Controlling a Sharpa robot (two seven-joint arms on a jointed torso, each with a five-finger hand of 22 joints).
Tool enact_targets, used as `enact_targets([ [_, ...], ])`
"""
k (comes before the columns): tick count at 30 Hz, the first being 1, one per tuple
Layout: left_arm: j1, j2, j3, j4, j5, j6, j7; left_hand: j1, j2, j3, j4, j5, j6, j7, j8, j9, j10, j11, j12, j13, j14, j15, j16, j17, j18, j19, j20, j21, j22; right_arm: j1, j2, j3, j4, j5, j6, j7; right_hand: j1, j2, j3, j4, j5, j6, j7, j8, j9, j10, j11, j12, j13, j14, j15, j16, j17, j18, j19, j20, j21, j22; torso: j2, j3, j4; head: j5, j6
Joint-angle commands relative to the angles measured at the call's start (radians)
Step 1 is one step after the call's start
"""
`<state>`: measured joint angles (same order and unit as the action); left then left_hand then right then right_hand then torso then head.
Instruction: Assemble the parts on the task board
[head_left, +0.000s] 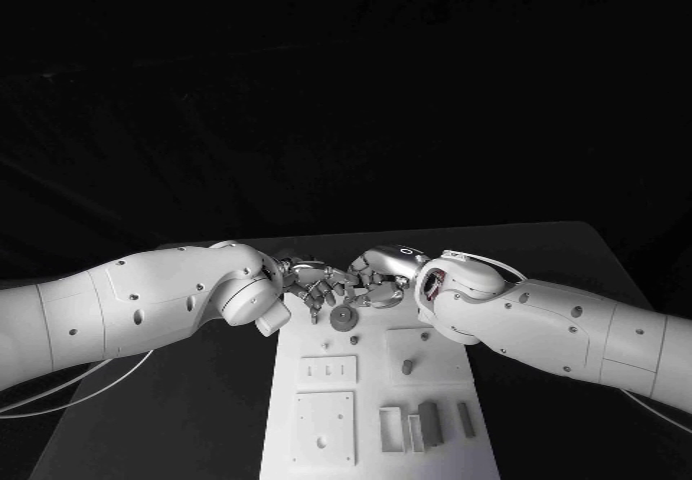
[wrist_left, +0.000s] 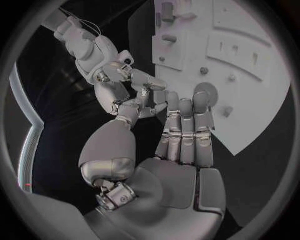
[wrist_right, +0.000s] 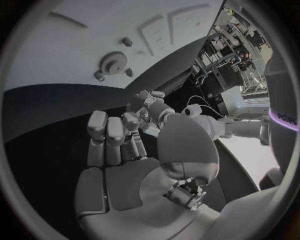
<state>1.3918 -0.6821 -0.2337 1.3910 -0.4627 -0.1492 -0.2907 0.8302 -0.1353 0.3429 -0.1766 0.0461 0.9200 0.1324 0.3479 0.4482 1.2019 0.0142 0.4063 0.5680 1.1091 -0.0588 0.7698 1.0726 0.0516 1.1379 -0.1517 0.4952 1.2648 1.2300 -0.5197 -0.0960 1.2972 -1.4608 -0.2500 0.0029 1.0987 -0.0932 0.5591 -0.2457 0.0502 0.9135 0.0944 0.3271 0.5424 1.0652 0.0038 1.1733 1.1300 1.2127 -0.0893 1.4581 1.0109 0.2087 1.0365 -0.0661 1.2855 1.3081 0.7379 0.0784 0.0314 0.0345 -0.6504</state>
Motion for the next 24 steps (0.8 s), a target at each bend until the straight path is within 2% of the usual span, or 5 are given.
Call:
enact_targets([
  [1,0.001,0.006,0.0,0.006,0.002,0.021,-0.029,-0.006,-0.006,0.002,0.006,0.003,0.01,0.005,-0.002,-0.001,-0.028,0.021,-0.003,0.001,-0.006,0.002,0.005,-0.002,0.032,-0.006,-0.002,-0.004,0.001,0.0,0.005,0.001,0.003,-0.011,0.014,-0.009,-0.007,0.001,-0.002,-0.006,-0.001,0.035,0.025,0.001,0.001,-0.007,0.005,0.004,-0.002,0.002,-0.006,0.0,0.001,0.053,0.001,-0.002,0.002,0.012,0.0,0.0004,-0.0002,0.0,0.0],
  [5,0.001,0.01,0.0,0.005,-0.006,0.009,-0.044,-0.004,-0.007,0.009,0.006,0.003,0.027,-0.001,0.004,0.002,-0.018,0.015,0.004,0.006,-0.002,-0.002,0.019,-0.005,0.034,0.002,-0.004,0.0,0.007,0.0,0.008,0.002,0.005,-0.011,0.015,-0.011,-0.008,0.0,-0.002,-0.007,-0.001,0.037,0.025,0.001,0.001,-0.007,0.005,0.005,-0.002,0.002,-0.006,0.0,0.001,0.053,0.002,-0.002,0.002,0.012,0.0,0.0001,-0.0003,0.001,0.0],
  [10,0.001,0.009,0.0,0.005,-0.013,-0.002,-0.05,0.007,0.004,0.012,-0.007,0.003,0.052,-0.012,0.013,0.007,0.004,0.004,0.021,0.016,0.007,-0.009,0.04,-0.008,0.036,0.015,-0.009,0.008,0.017,0.0,0.009,0.002,0.008,-0.011,0.019,-0.014,-0.01,0.0,-0.003,-0.008,-0.001,0.039,0.024,0.002,0.002,-0.007,0.004,0.005,-0.003,0.002,-0.006,0.0,0.0,0.053,0.002,-0.002,0.002,0.012,0.0,0.0001,-0.0005,0.001,0.001],
  [19,0.001,0.014,0.0,0.009,-0.015,-0.003,-0.053,0.049,0.053,0.024,-0.053,0.003,0.079,-0.024,0.021,0.012,0.023,-0.007,0.042,0.031,0.017,-0.019,0.069,-0.015,0.034,0.032,-0.016,0.022,0.033,0.0,0.011,0.003,0.014,-0.012,0.02,-0.019,-0.013,0.001,-0.003,-0.01,-0.001,0.045,0.023,0.004,0.003,-0.007,0.003,0.005,-0.004,0.003,-0.007,0.0,0.002,0.053,0.003,-0.003,0.002,0.011,0.0,0.0004,-0.0007,0.002,0.001],
  [24,0.001,0.017,0.0,0.011,-0.015,-0.003,-0.052,0.07,0.067,0.041,-0.068,0.003,0.087,-0.027,0.021,0.012,0.027,-0.01,0.047,0.035,0.019,-0.022,0.079,-0.02,0.033,0.037,-0.019,0.025,0.038,-0.001,0.013,0.003,0.013,-0.012,0.023,-0.022,-0.014,0.001,-0.003,-0.011,-0.001,0.047,0.022,0.004,0.004,-0.007,0.002,0.006,-0.005,0.004,-0.008,0.0,0.002,0.053,0.004,-0.003,0.002,0.011,0.0,0.0001,-0.0009,0.004,0.001],
])
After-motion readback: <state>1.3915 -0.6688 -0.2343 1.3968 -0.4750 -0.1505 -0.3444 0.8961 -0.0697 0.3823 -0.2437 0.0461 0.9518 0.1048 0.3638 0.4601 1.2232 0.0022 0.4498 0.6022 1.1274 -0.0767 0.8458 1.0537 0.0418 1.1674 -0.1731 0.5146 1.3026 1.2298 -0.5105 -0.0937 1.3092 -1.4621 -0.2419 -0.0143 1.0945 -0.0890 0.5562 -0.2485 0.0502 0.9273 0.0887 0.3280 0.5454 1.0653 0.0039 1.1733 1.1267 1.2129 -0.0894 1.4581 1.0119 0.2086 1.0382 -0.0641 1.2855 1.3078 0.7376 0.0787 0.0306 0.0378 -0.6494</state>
